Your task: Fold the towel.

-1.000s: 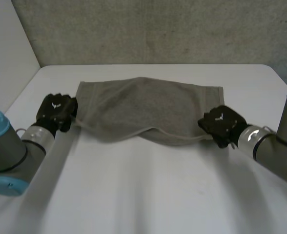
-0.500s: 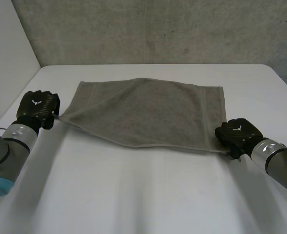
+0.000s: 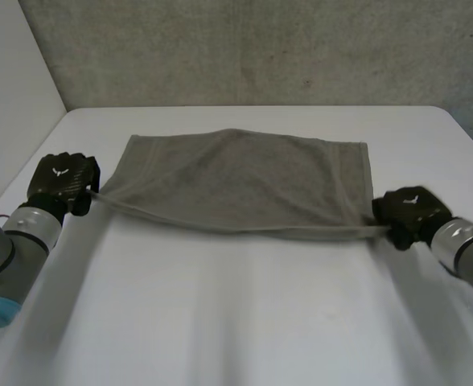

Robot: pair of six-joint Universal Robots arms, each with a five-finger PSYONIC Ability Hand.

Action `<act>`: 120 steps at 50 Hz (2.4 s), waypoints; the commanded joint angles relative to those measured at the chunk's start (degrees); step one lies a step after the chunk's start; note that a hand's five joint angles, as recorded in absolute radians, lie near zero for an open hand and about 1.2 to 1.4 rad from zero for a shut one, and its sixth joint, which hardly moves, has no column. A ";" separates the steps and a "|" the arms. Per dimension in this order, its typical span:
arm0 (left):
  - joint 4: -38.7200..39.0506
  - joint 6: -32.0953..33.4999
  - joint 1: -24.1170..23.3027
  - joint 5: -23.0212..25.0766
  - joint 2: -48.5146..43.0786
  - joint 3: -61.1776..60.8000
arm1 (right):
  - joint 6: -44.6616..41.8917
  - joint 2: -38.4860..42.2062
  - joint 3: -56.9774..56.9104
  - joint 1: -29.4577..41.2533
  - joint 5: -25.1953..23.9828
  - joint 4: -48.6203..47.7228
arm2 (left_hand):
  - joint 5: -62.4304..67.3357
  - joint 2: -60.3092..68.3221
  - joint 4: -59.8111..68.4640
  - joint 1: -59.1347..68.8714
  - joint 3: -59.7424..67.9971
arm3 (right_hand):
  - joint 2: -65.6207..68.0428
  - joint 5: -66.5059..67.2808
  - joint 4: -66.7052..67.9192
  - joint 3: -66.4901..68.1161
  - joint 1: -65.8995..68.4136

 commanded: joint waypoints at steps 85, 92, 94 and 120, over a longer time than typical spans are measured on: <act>-15.82 0.51 -12.19 -10.29 -11.08 22.63 | 1.17 3.58 -12.92 -0.80 2.94 5.91 | -58.58 -59.67 -59.76 -57.54 -59.60 | -66.00 -66.54 -66.67 -66.69 -65.88; -14.41 -4.85 -12.63 -10.20 -4.20 12.49 | 0.73 1.28 -5.96 -0.98 2.06 8.82 | -58.58 -59.67 -59.76 -57.54 -59.60 | -64.57 -65.11 -65.24 -65.26 -64.45; -13.36 -6.52 -12.72 -10.11 -3.41 10.56 | 0.55 1.37 -2.99 -2.81 0.49 5.85 | -58.58 -59.67 -59.76 -57.54 -59.60 | -63.40 -63.94 -64.07 -64.09 -63.27; -6.33 -9.43 -12.98 -10.29 0.02 4.58 | -1.29 9.54 -1.47 -7.83 -3.13 -6.30 | -58.58 -59.67 -59.76 -57.54 -59.60 | -24.79 -25.32 -25.45 -25.48 -24.66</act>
